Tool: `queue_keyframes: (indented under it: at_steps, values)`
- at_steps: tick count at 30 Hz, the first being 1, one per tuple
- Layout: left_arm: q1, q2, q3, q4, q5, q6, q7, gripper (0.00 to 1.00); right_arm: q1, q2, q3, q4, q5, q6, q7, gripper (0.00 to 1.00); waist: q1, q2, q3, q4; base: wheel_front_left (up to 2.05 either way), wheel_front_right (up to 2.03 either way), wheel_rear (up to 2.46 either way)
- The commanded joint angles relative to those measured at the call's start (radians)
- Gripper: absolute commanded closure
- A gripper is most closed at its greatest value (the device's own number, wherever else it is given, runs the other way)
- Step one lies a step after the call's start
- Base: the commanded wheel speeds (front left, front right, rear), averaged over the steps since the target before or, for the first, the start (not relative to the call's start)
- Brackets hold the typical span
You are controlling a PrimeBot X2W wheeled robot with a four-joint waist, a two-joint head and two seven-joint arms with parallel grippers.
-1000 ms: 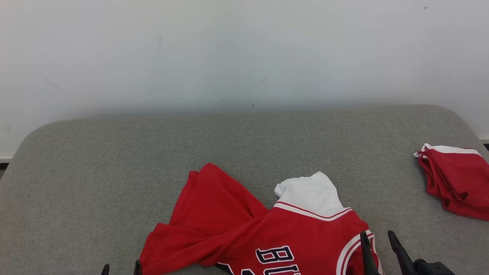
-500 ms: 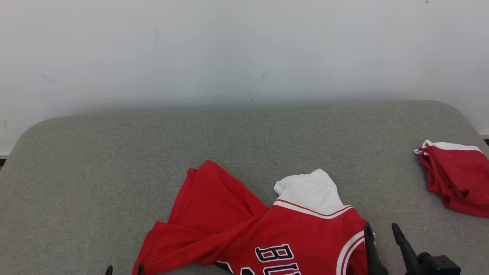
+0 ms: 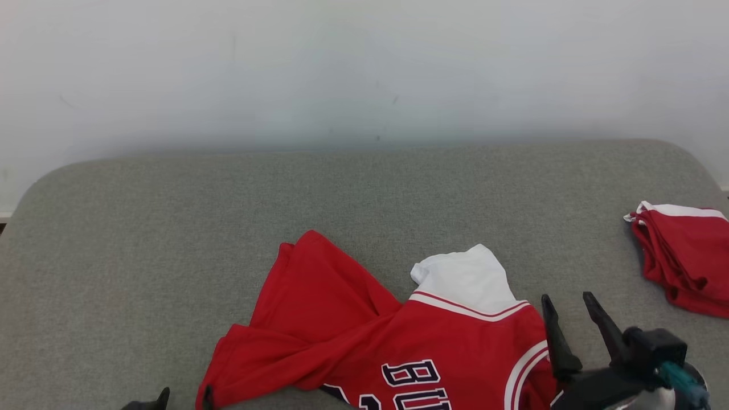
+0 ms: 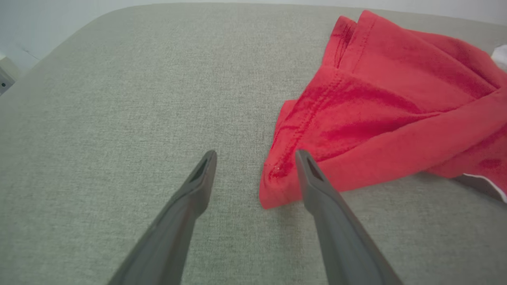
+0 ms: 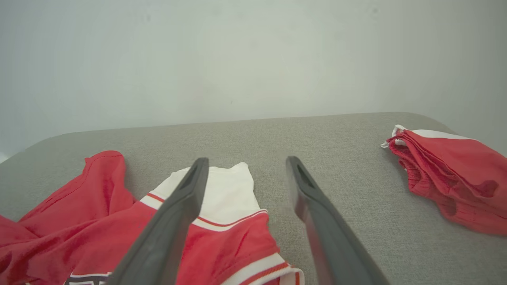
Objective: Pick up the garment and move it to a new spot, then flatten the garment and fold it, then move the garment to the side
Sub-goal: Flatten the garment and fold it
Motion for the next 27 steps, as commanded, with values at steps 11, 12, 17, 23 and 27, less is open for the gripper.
queue_keyframes:
  at_steps: [11, 12, 17, 23, 27]
  values:
    - [-0.119, 0.063, -0.078, 0.097, -0.011, -0.024, 0.173, 0.02, -0.176, -0.092, 0.073, 0.035, 0.022, -0.002, 0.141, 0.00, 0.0000, 0.0000, 0.049, -0.005, 0.00, 0.00, 0.00]
    - [-0.125, 0.067, -0.086, 0.103, -0.008, -0.024, 0.181, 0.12, -0.189, -0.099, 0.082, 0.042, 0.027, -0.002, 0.152, 0.00, 0.0000, 0.0000, 0.052, -0.004, 0.00, 0.00, 0.00]
    - [-0.144, 0.081, -0.120, 0.123, -0.023, -0.030, 0.232, 0.40, -0.264, -0.146, 0.109, 0.097, 0.041, -0.002, 0.241, 0.00, 0.0000, 0.0000, 0.064, 0.000, 0.00, 0.00, 0.00]
    - [-0.154, 0.095, -0.154, 0.123, -0.034, -0.033, 0.271, 0.51, -0.379, -0.189, 0.156, 0.215, 0.085, -0.002, 0.411, 0.00, 0.0000, 0.0000, 0.081, 0.008, 0.00, 0.00, 0.00]
    - [-0.151, 0.098, -0.179, 0.110, -0.048, -0.035, 0.317, 0.51, -0.468, -0.210, 0.186, 0.309, 0.132, -0.002, 0.551, 0.00, 0.0000, 0.0000, 0.098, 0.018, 0.00, 0.00, 0.00]
